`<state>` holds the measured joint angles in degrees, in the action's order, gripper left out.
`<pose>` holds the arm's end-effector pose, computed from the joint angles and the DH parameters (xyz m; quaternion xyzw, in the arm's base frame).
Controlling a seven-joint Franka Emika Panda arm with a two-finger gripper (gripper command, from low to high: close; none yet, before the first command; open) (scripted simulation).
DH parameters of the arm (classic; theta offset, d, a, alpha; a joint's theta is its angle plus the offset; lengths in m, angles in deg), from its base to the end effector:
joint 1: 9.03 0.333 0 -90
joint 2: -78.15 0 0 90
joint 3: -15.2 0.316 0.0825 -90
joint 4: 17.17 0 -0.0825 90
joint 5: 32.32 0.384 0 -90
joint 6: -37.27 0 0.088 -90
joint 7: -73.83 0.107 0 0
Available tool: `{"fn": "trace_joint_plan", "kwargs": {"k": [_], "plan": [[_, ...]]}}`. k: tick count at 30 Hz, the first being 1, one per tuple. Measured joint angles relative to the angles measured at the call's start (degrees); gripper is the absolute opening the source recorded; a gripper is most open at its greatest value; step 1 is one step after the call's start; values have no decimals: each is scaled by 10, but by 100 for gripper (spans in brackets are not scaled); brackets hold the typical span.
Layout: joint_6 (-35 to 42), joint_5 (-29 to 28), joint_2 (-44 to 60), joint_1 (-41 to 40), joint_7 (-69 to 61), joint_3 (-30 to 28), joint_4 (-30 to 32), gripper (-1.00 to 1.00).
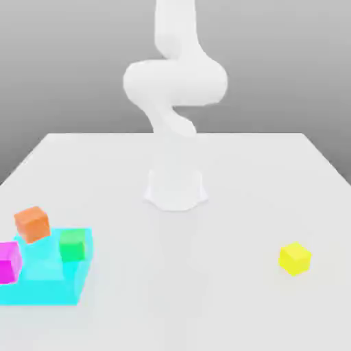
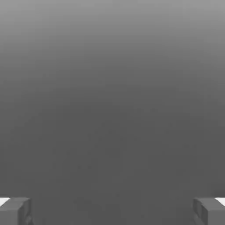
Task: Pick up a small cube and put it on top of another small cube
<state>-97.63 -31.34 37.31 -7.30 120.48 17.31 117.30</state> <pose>0.3799 0.0302 0.6614 -0.8701 0.3448 -0.3208 0.1457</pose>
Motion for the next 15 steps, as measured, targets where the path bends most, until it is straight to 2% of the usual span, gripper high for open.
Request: {"fn": "trace_joint_plan", "kwargs": {"k": [8, 15], "plan": [[-106, 23, 169, 57, 35, 86, 90, 0], [-196, 8, 314, 104, 90, 165, 167, 0]]}}
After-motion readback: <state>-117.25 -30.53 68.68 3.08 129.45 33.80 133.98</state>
